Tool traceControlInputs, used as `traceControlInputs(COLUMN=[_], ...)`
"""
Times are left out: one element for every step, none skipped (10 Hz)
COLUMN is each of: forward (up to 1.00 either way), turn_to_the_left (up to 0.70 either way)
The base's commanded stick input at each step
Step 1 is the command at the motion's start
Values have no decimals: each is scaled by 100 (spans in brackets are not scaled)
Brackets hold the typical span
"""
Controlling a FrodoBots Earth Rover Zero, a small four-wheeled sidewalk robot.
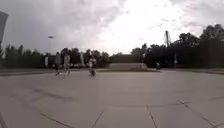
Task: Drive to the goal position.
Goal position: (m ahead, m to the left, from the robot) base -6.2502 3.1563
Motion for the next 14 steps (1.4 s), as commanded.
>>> traceControlInputs(forward=[70, 70, 70, 70, 70, 70, 70, 70, 70, 70, 70, 70, 70, 70], turn_to_the_left=[-1, -1, -1, -1, -1, 0, 4, 24, 34, 34, 34, 34, 34, 32])
